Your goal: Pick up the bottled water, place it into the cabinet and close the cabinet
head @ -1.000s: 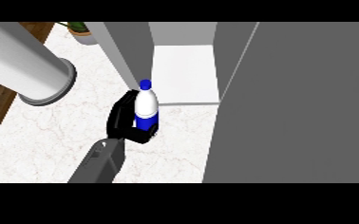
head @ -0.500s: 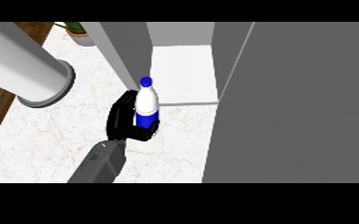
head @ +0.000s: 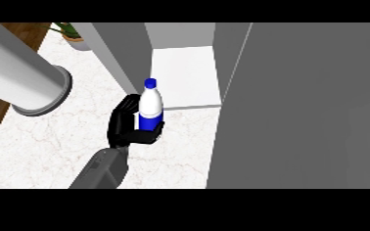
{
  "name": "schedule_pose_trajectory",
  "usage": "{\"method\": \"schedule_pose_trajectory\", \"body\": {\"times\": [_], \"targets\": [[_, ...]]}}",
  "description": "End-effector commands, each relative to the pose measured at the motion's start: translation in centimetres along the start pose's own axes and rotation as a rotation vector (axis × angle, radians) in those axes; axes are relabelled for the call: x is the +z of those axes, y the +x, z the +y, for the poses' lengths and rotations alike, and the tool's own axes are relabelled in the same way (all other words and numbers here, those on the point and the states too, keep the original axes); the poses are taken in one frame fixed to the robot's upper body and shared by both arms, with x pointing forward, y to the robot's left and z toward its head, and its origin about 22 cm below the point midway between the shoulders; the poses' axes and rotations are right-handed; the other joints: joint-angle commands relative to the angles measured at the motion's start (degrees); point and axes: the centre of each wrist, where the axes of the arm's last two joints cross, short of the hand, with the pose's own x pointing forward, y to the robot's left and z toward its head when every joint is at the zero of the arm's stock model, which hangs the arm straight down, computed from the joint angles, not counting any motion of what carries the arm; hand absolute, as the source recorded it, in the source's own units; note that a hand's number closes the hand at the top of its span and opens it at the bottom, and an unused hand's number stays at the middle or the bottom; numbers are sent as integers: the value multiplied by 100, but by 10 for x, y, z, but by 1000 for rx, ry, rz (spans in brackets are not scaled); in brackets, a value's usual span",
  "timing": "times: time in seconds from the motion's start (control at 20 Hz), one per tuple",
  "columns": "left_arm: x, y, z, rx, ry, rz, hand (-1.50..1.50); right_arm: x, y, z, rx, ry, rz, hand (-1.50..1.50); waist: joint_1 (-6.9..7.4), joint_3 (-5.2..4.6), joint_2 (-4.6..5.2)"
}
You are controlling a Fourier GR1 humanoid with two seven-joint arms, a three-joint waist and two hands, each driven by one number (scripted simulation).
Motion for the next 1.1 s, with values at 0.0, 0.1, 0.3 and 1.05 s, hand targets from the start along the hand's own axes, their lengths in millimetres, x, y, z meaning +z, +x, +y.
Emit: {"method": "schedule_pose_trajectory", "body": {"times": [0.0, 0.1, 0.3, 1.05], "targets": [[-57, 51, -100, 50, -197, -109, 150, 1, 0, -9, -62, 19, -18, -150, -294, -37, 35], [-61, 60, -108, 10, -176, -108, 150, 2, 0, -9, -51, 36, 0, -150, -281, -31, 17], [-61, 57, -107, -53, -121, -111, 150, -2, 3, -16, -57, 39, -15, -150, -405, -36, 57], [-55, 45, -88, -223, 107, -51, 150, -5, 2, -33, -110, 104, -38, -150, -681, -42, 142]]}}
